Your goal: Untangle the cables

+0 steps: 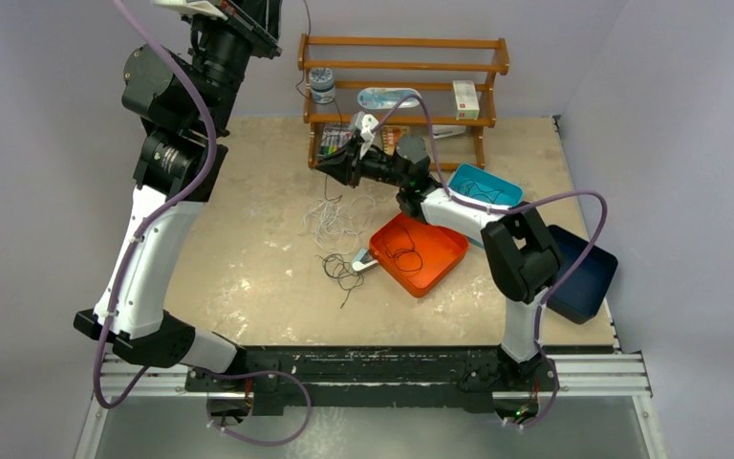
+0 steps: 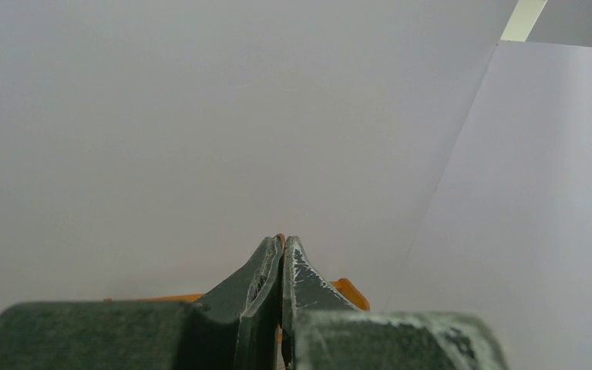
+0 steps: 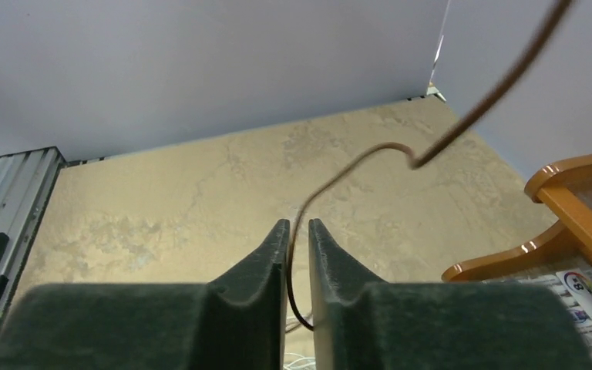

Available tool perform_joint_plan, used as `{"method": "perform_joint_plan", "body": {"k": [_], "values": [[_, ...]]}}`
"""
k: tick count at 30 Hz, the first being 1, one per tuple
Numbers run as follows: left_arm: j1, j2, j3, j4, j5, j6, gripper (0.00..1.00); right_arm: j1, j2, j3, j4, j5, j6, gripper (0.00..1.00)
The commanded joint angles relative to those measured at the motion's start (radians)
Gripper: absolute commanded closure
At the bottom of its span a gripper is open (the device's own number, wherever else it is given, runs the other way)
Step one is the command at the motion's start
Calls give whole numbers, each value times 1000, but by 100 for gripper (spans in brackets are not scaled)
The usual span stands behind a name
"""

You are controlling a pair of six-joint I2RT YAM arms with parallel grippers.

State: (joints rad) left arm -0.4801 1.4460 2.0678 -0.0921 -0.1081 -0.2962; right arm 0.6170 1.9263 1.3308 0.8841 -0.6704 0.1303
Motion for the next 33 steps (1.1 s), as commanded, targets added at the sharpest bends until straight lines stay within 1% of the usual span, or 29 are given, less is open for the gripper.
{"method": "perform_joint_plan", "body": {"k": [1,2,3,7,10,11,14,16,18,21,23,26,30,33], "values": [[-4,-32,-1,32,4,-1,100,7,-41,7,39,6,-5,90],[-4,-32,-2,34,4,-1,100,6,-46,0,41,7,-3,98],[-3,-31,-4,35,4,-2,100,7,-53,-10,43,7,-1,100],[-3,-31,-15,33,-1,-7,100,7,-106,-73,42,41,27,100],[-3,-36,-40,18,-13,-22,100,7,-206,-147,12,83,42,100],[-4,-42,-59,17,-18,-32,100,7,-245,-192,-5,124,45,100],[-3,-56,-138,10,-5,-67,100,7,-374,-310,-38,180,68,100],[-3,-66,-198,-8,2,-88,100,7,-468,-403,-67,241,104,100],[-4,-77,-259,-26,11,-104,100,6,-560,-478,-116,339,121,100],[-5,-90,-345,-59,18,-113,100,7,-687,-549,-225,455,116,100],[-8,-94,-394,-75,25,-119,100,7,-758,-575,-310,502,112,100],[-26,-90,-452,-100,22,-115,100,5,-850,-581,-428,630,76,100],[-99,-52,-502,-139,-35,-92,100,2,-938,-571,-533,751,24,100],[-165,-23,-536,-138,-71,-78,100,-5,-966,-538,-609,817,-15,100]]}}
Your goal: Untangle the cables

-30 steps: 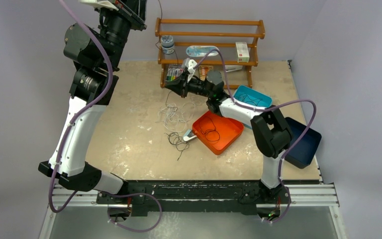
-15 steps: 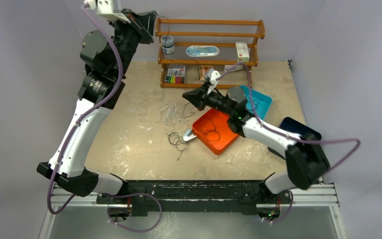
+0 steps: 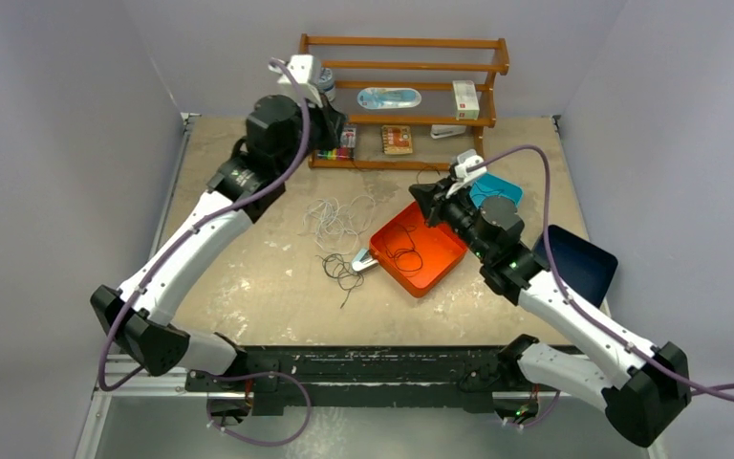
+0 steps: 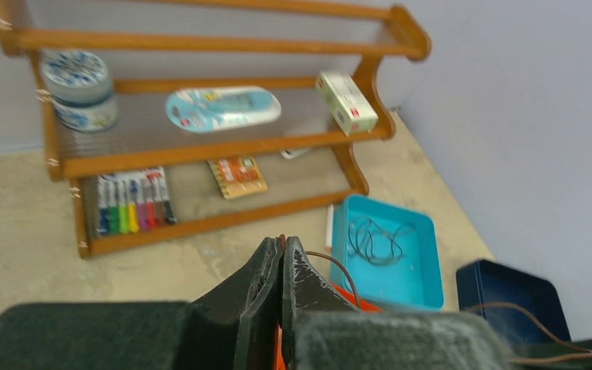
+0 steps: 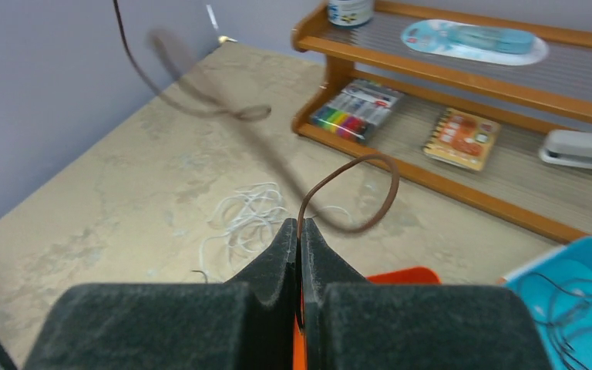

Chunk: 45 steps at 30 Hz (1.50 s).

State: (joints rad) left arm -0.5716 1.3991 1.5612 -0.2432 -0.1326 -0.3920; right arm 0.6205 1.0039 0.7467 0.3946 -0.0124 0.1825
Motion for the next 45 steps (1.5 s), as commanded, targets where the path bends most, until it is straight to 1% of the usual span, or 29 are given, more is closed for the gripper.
{"method": "perform_joint_plan", "body": {"k": [1,5,8,12,16,21,28,31,36,39,45], "values": [[-88,34,-39,22,-49,16,100,-13,-47,57,-142,185,-77,100],[-115,84,-61,57,-28,-12,100,-54,-58,83,-205,251,-93,100],[-126,136,-50,76,24,-18,100,-120,-62,105,-240,252,-91,100],[-145,219,-10,85,45,-18,100,-199,-61,131,-283,246,-72,100],[-162,288,28,100,70,-11,100,-319,-56,141,-321,165,-33,100],[-179,352,56,101,72,10,100,-430,-50,152,-357,95,20,100],[-200,463,156,39,110,53,100,-609,-65,122,-366,-18,123,100],[-204,488,164,22,142,61,100,-668,-73,107,-360,-57,160,100],[-212,533,189,21,181,69,100,-727,-67,79,-331,-143,216,100],[-213,560,216,22,190,58,100,-740,-67,60,-301,-170,241,100],[-215,650,325,12,212,37,100,-750,-67,55,-299,-99,240,100]]}}
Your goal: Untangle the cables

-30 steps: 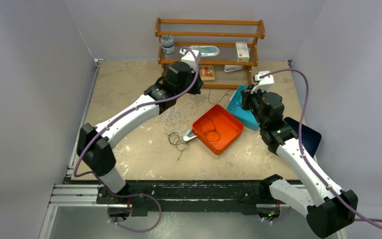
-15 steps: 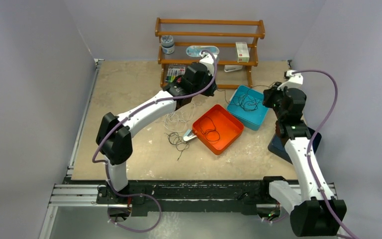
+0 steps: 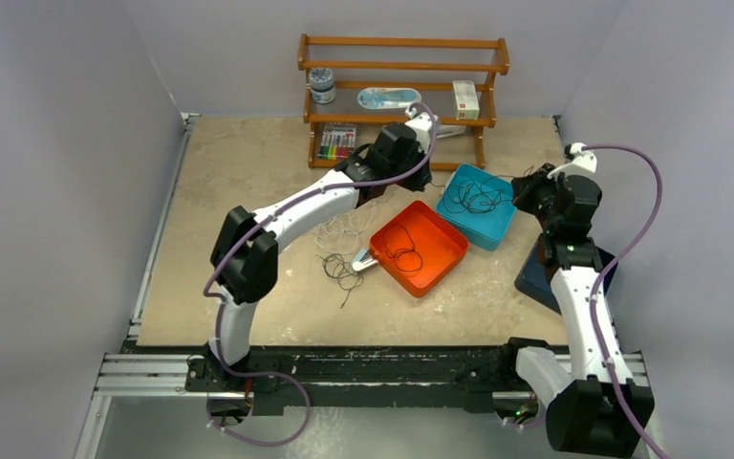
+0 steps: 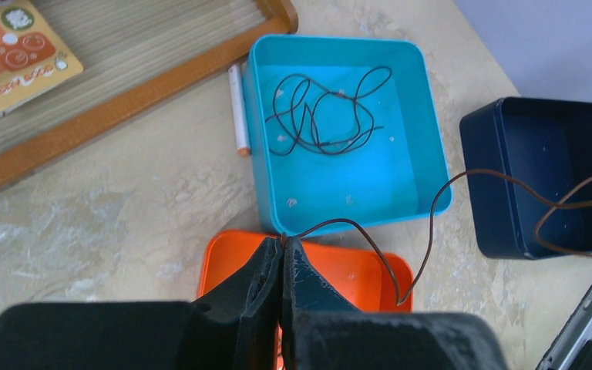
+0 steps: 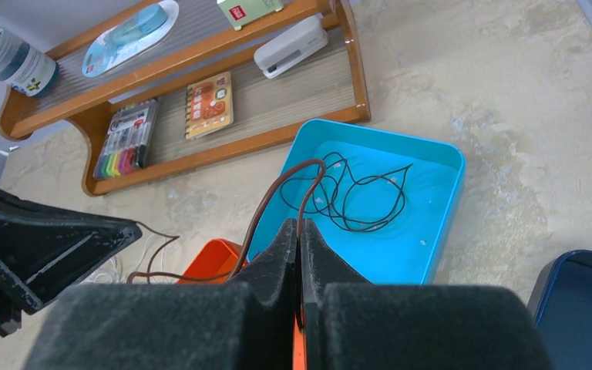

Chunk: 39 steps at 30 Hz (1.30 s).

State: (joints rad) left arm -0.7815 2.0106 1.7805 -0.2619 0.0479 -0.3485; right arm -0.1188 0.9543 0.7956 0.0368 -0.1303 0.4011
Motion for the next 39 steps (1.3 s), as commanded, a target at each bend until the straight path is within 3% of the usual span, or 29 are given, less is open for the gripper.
{"method": "perform_joint_plan", "body": {"k": [1,12,20,26,32,39], "values": [[-5,57,131,26,35,-8,100,-13,-14,8,62,27,19,100],[-5,256,381,4,44,10,100,-13,40,2,120,185,23,100],[-8,409,525,32,90,0,100,-14,192,54,128,32,-9,100],[-23,552,664,64,99,-9,100,-15,282,74,149,26,-21,100],[-43,621,682,106,78,-2,100,-14,347,84,173,28,-23,100],[-44,524,578,128,31,12,61,-15,395,97,169,30,-43,100]]}}
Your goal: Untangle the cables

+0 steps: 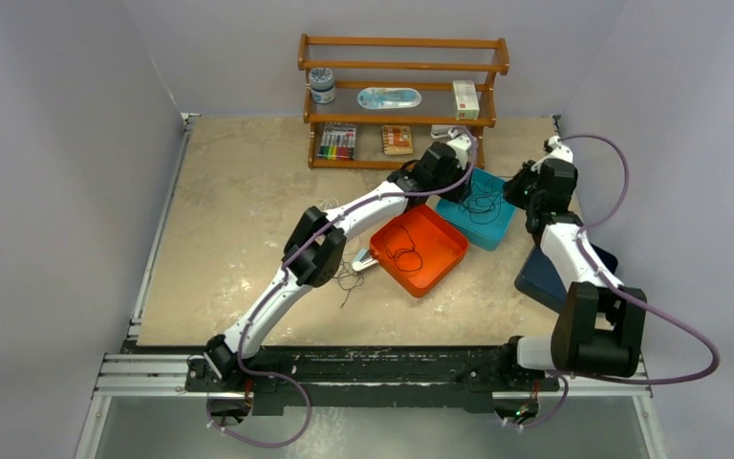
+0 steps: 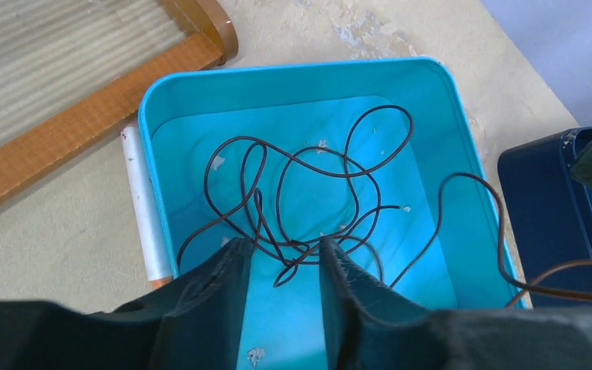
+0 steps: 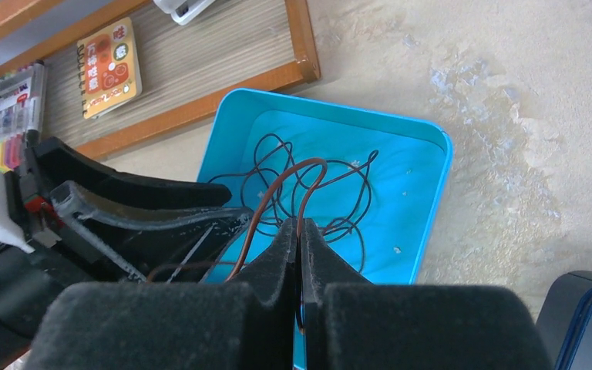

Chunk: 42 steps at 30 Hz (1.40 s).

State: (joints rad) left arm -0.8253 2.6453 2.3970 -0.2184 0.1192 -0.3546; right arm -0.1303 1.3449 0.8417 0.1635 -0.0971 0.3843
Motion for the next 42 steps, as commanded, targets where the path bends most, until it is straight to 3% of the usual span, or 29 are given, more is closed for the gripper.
{"method": "perform_joint_plan", "body": {"k": [1,3,6,16,28,34,42], "values": [[0,-137,-60,88,-51,22,58,-3,8,51,42,-1,-28,100],[0,-195,-104,96,-74,26,43,-3,16,51,42,5,-33,100],[0,-273,-167,110,-117,30,37,-3,29,54,40,10,-42,100],[3,-614,-530,200,-336,35,35,0,189,160,9,-32,-96,99],[17,-969,-911,97,-536,64,36,88,443,307,-95,46,-157,94],[50,-1117,-1080,68,-554,25,36,151,472,299,-123,96,-165,91],[69,-1175,-1155,35,-584,32,35,164,378,241,-135,155,-161,71]]}}
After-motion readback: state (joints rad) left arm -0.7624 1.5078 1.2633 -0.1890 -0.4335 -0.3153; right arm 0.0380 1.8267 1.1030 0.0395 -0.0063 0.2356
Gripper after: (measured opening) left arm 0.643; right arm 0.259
